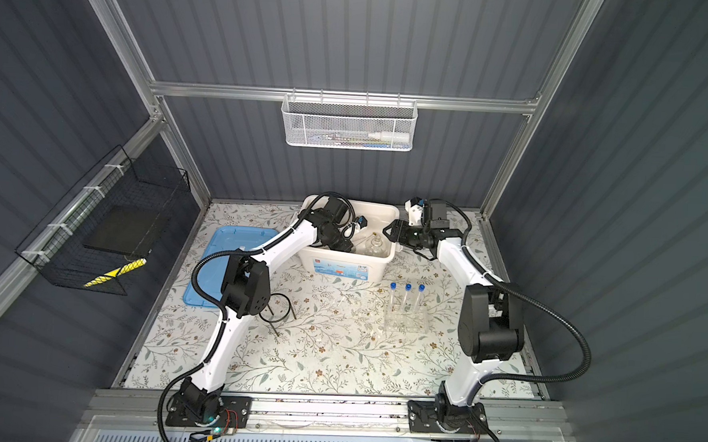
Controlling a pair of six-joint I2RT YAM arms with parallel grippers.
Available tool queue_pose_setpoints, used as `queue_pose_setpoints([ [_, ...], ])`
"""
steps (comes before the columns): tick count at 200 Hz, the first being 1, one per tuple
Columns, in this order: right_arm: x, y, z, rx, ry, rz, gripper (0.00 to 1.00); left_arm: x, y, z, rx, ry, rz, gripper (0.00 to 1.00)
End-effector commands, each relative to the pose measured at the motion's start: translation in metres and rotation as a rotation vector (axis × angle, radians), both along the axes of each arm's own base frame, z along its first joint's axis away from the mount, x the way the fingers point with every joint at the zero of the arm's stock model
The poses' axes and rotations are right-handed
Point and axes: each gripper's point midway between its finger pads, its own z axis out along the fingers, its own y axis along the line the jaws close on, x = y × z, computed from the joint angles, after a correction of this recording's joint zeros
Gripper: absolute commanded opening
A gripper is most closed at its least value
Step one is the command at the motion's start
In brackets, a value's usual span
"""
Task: Organize the chemistry lab equipment
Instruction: 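Lower the metal rod into the bin and open the left gripper, then raise the left gripper out of the bin and move it to the black wire ring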
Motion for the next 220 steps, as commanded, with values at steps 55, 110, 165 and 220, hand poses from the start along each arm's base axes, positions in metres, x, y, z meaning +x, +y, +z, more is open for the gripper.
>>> queue_pose_setpoints([
  [55, 0.006, -0.003, -0.014, -0.041, 0.068, 0.007, 0.46, 0.008, -0.007, 0.059, -0.126, -0.06, 0.064, 0.5],
  [110, 0.005, -0.011, -0.021, -0.108, 0.079, 0.009, 0.39, 0.008, -0.003, 0.139, -0.255, -0.208, 0.121, 0.84],
  [165, 0.009, -0.02, -0.021, -0.15, 0.067, 0.013, 0.36, -0.009, 0.022, 0.194, -0.291, -0.274, 0.208, 0.99],
  [220, 0.013, -0.03, -0.022, -0.179, 0.053, 0.015, 0.35, -0.04, 0.079, 0.193, -0.163, -0.232, 0.406, 0.99],
])
